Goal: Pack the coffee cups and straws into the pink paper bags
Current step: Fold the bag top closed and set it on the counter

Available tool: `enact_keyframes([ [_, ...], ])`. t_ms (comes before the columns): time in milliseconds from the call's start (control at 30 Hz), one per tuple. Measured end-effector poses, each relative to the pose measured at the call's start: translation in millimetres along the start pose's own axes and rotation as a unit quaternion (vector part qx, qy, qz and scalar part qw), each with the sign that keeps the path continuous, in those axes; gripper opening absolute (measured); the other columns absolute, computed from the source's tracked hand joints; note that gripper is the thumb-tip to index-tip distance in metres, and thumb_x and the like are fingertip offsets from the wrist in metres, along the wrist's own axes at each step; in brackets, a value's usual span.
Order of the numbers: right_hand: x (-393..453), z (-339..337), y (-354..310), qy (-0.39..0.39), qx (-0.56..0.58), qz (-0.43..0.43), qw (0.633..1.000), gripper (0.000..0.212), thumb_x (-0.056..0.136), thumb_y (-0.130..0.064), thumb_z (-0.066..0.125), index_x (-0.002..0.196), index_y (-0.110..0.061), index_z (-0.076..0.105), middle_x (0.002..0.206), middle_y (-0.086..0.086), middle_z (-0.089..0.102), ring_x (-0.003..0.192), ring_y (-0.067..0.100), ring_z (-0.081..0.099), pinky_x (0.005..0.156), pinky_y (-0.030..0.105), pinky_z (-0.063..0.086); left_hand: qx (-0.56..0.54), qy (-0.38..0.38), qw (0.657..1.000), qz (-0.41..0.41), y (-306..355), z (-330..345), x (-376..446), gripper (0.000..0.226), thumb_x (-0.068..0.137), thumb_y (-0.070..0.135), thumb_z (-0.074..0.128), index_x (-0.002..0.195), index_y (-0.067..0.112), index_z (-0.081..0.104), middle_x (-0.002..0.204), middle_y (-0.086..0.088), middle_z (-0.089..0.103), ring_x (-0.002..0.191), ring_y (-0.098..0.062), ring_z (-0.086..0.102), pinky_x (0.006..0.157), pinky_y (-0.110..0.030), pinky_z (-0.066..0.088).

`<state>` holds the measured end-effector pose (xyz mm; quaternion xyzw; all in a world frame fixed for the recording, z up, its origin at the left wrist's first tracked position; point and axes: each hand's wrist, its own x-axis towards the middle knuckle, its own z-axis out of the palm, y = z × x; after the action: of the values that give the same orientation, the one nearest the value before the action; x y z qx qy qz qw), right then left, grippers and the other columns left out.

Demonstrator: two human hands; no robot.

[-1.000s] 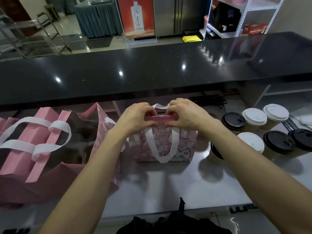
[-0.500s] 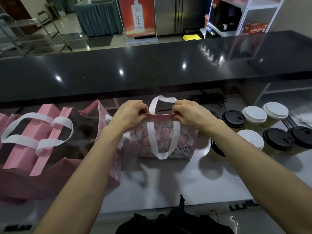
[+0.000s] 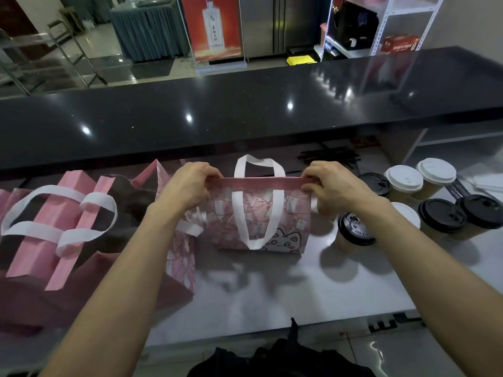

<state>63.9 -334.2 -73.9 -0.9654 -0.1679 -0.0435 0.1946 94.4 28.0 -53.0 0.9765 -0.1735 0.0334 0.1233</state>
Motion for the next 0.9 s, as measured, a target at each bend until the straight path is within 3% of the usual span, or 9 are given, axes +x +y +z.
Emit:
enact_keyframes([
  [167,-7,6,-14,0.005,-0.012,0.026,1.0,0.004,0.097,-0.027,0.076,0.094,-0.026,0.075,0.086,-0.017,0.059,0.089,0.017,0.059,0.083,0.04,0.052,0.017,0.056,0.998,-0.017,3,3,7,0.041,0.089,-0.006,0.068,0.109,0.026,0.083,0.1,0.005,0.07,0.105,-0.022,0.063,0.089,-0.045,0.056],
  [267,-20,9,-22,0.012,-0.001,0.063,0.998,0.005,0.094,-0.028,0.079,0.09,-0.029,0.076,0.081,-0.017,0.063,0.086,0.017,0.064,0.077,0.035,0.049,-0.02,0.111,0.993,-0.027,13,11,8,0.055,0.093,-0.009,0.066,0.139,0.023,0.071,0.125,-0.002,0.068,0.121,-0.027,0.062,0.102,-0.049,0.057],
  [333,-30,7,-30,0.016,0.02,0.092,0.995,0.005,0.09,-0.029,0.083,0.087,-0.03,0.078,0.075,-0.017,0.067,0.079,0.012,0.065,0.074,0.031,0.049,-0.052,0.124,0.99,-0.042,20,12,5,0.066,0.096,-0.006,0.068,0.155,0.023,0.057,0.141,-0.004,0.058,0.125,-0.026,0.062,0.105,-0.043,0.055],
  [533,-60,11,-72,0.068,0.116,0.11,0.985,0.015,0.079,-0.039,0.088,0.089,-0.027,0.086,0.071,-0.015,0.074,0.073,0.002,0.07,0.072,0.023,0.056,-0.127,0.148,0.977,-0.085,45,14,-29,0.052,0.104,0.006,0.064,0.153,0.02,0.057,0.14,-0.006,0.059,0.12,-0.017,0.062,0.104,-0.04,0.054],
  [667,-82,26,-85,0.041,0.198,0.073,0.977,0.043,0.075,-0.064,0.089,0.097,-0.027,0.082,0.081,-0.016,0.074,0.08,0.001,0.071,0.078,0.032,0.061,-0.159,0.143,0.971,-0.112,64,29,-65,0.046,0.106,0.006,0.052,0.151,0.017,0.058,0.137,-0.006,0.061,0.118,-0.012,0.058,0.103,-0.024,0.043],
  [800,-116,52,-57,0.092,0.214,0.054,0.971,0.06,0.071,-0.078,0.083,0.105,-0.029,0.073,0.095,-0.017,0.066,0.09,0.004,0.067,0.081,0.036,0.059,-0.222,0.139,0.952,-0.159,69,58,-107,0.06,0.093,-0.008,0.048,0.148,0.015,0.058,0.136,-0.006,0.063,0.124,-0.019,0.062,0.115,-0.042,0.051],
  [900,-131,79,-32,0.041,0.219,0.12,0.967,0.094,0.065,-0.082,0.084,0.139,-0.029,0.059,0.129,-0.011,0.059,0.118,0.01,0.062,0.099,0.044,0.058,-0.302,0.103,0.931,-0.179,71,87,-139,0.068,0.085,0.01,0.061,0.15,0.025,0.053,0.145,-0.002,0.058,0.133,-0.017,0.06,0.107,-0.043,0.059],
])
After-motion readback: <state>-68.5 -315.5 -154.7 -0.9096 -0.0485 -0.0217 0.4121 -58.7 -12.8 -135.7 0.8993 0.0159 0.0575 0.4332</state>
